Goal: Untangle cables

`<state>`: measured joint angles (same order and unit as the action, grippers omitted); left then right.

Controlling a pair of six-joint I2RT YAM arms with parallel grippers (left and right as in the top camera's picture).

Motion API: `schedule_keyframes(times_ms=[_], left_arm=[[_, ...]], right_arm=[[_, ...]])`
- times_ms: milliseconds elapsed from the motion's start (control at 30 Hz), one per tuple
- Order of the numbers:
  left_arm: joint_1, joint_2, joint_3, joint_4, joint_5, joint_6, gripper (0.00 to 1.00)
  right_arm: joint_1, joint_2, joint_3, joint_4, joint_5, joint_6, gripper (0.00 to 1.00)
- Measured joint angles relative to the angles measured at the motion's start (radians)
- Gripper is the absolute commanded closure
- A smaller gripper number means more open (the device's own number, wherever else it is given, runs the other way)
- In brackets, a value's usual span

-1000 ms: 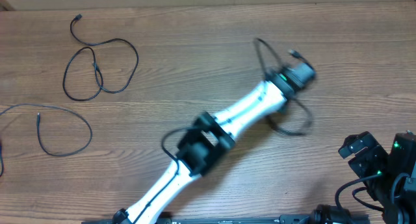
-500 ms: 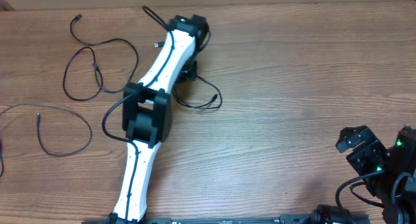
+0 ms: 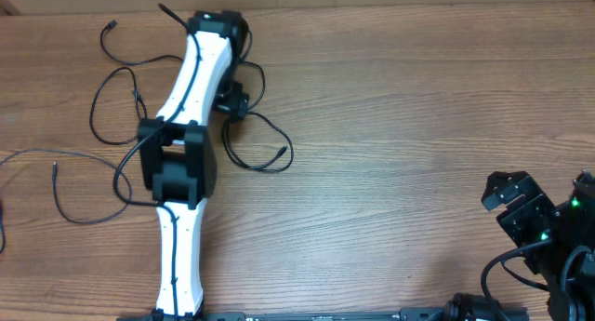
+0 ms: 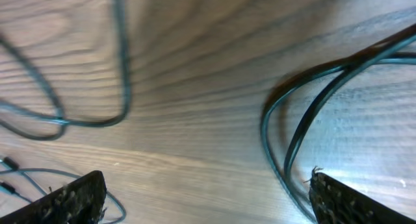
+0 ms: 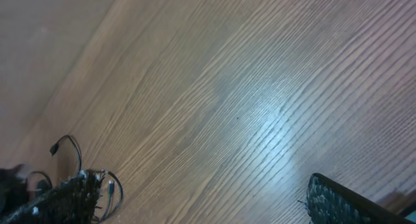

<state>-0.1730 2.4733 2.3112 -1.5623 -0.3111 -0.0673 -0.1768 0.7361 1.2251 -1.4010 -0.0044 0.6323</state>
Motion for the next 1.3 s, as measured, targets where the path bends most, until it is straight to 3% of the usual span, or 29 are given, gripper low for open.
schedule_keyframes(times_ms=[267, 300, 333, 367, 400, 500, 967, 1300], left_arm=[[0.042, -0.416, 0.000, 0.087, 0.077, 0.000, 0.01], [0.043, -0.460, 0.004, 0.115, 0.086, 0.000, 0.09], [0.045, -0.474, 0.006, 0.123, 0.090, 0.000, 0.32], [0.045, -0.489, 0.009, 0.133, 0.094, -0.003, 0.75], [0.049, -0.497, 0.013, 0.137, 0.100, -0.004, 0.96], [0.057, -0.469, 0.013, 0.146, 0.105, -0.008, 0.96], [0.097, -0.021, 0.000, 0.188, 0.139, -0.029, 0.96], [0.163, 0.108, 0.003, 0.333, 0.147, -0.007, 0.96]], right_arm=[[0.000, 0.000, -0.003, 0.002, -0.007, 0.000, 0.00], [0.000, 0.000, -0.005, 0.002, -0.007, 0.000, 0.00], [0.000, 0.000, -0.008, 0.003, -0.007, 0.000, 0.00], [0.000, 0.000, -0.016, 0.002, -0.007, 0.000, 0.00], [0.000, 0.000, -0.031, 0.002, -0.008, 0.000, 0.00], [0.000, 0.003, -0.059, 0.002, -0.008, 0.000, 0.00], [0.000, 0.008, -0.107, 0.025, -0.008, 0.000, 0.00], [0.000, 0.008, -0.107, 0.032, -0.009, 0.000, 0.00]])
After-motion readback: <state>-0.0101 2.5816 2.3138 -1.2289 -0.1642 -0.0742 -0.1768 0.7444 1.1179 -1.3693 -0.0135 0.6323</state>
